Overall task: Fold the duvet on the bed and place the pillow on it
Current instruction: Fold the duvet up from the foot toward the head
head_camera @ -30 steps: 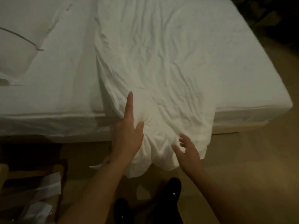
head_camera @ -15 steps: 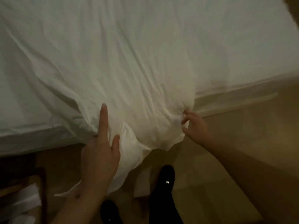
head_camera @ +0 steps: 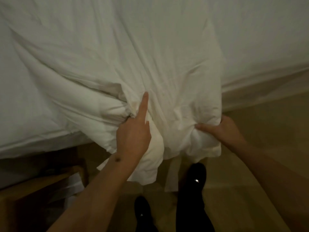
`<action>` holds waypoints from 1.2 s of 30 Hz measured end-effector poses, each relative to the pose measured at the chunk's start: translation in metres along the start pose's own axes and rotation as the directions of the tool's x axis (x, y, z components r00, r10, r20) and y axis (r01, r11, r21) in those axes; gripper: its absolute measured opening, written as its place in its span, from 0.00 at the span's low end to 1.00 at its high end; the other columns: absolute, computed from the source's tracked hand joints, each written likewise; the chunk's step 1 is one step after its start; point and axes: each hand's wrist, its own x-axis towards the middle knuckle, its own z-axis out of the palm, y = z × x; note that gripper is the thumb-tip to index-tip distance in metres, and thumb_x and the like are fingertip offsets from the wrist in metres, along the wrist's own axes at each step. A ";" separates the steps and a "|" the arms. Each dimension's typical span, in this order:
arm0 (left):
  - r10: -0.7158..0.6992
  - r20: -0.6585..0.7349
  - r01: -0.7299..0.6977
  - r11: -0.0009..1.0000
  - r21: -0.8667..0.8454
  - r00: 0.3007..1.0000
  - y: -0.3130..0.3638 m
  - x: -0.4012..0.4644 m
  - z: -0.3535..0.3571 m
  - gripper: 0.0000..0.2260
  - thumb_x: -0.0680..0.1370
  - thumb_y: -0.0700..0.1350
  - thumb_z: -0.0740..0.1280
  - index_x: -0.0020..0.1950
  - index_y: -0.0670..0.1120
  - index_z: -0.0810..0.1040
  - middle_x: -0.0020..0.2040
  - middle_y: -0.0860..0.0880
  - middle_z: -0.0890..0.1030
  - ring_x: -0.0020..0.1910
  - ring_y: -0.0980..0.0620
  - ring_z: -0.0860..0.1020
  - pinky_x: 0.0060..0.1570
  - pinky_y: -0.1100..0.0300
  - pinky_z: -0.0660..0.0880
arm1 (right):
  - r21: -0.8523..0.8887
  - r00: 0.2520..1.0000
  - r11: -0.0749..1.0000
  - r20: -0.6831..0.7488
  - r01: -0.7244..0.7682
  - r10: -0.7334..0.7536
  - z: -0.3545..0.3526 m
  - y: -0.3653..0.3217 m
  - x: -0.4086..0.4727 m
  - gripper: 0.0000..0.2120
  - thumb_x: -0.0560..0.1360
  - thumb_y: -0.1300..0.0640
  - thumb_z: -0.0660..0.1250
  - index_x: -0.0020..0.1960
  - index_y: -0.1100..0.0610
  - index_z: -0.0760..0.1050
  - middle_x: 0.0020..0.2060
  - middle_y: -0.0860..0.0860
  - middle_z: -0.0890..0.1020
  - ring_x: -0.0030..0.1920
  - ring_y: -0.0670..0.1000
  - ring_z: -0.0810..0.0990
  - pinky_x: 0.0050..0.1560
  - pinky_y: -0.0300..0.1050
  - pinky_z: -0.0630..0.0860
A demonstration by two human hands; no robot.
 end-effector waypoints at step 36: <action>-0.206 -0.085 0.025 0.479 -0.878 0.975 -0.305 -0.276 -0.322 0.29 0.80 0.36 0.66 0.78 0.54 0.62 0.72 0.53 0.65 0.71 0.56 0.65 0.67 0.65 0.61 | -0.250 0.887 0.896 -0.199 0.366 -0.417 0.089 -0.280 -0.421 0.11 0.77 0.57 0.64 0.55 0.48 0.82 0.47 0.53 0.83 0.40 0.47 0.78 0.37 0.36 0.71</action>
